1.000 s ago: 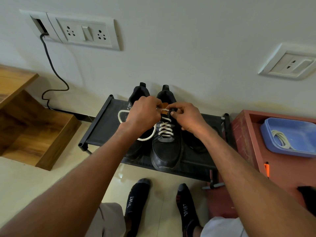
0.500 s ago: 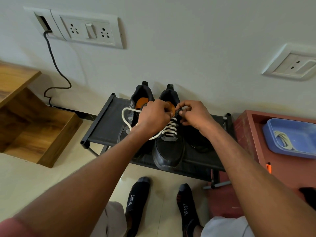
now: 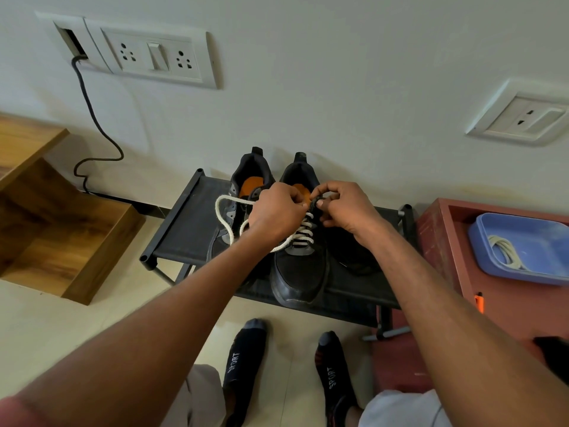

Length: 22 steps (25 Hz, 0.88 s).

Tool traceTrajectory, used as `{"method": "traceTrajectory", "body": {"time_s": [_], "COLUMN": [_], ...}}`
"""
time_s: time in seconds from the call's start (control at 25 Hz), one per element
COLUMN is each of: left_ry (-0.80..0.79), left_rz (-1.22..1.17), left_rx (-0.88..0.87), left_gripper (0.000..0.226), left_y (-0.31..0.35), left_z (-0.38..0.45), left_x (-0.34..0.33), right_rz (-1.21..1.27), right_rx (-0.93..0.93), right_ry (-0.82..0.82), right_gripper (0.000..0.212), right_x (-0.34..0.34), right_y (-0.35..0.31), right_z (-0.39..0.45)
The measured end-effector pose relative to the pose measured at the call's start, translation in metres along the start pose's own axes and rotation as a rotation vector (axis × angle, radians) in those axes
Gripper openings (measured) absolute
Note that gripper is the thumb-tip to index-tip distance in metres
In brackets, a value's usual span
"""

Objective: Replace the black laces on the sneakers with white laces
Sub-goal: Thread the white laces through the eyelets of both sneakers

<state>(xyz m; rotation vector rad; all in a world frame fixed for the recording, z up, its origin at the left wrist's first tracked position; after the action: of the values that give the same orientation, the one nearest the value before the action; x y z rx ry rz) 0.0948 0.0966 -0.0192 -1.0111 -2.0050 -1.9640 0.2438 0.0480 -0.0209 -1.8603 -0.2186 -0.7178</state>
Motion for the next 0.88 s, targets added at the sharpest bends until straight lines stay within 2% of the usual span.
{"method": "traceTrajectory", "body": {"time_s": [0.16, 0.36, 0.48, 0.76, 0.88], "left_ry": [-0.058, 0.000, 0.001, -0.013, 0.007], "left_rz": [0.134, -0.068, -0.074, 0.096, 0.292], "left_rx": [-0.049, 0.100, 0.115, -0.022, -0.111], "left_gripper": [0.014, 0.021, 0.022, 0.014, 0.016], "left_y": [0.002, -0.005, -0.006, 0.001, 0.009], "left_z": [-0.001, 0.003, 0.007, 0.000, -0.005], "left_x": [0.001, -0.003, 0.000, 0.000, 0.001], "right_rz": [-0.009, 0.015, 0.022, 0.031, 0.034], "right_rx": [0.000, -0.003, -0.009, -0.021, -0.020], "right_ry": [0.000, -0.012, -0.029, -0.022, -0.022], "right_gripper": [0.023, 0.024, 0.023, 0.025, 0.024], "right_x": [-0.001, -0.002, 0.000, 0.001, 0.000], "right_y": [0.000, -0.002, -0.001, 0.002, 0.002], "right_z": [0.001, 0.000, 0.000, 0.003, 0.003]}}
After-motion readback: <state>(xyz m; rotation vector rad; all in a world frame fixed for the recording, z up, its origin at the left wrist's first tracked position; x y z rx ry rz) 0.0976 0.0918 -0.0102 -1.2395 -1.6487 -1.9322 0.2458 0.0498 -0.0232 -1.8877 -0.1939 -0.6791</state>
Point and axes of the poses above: each hand's wrist, its own z-axis towards the middle knuckle, its own x-axis out of the back of the hand, y = z × x, the point moved 2 cm from there along z, towards the middle knuckle, and after that the axes turned 8 degrees about -z, right-handed, at the moved point
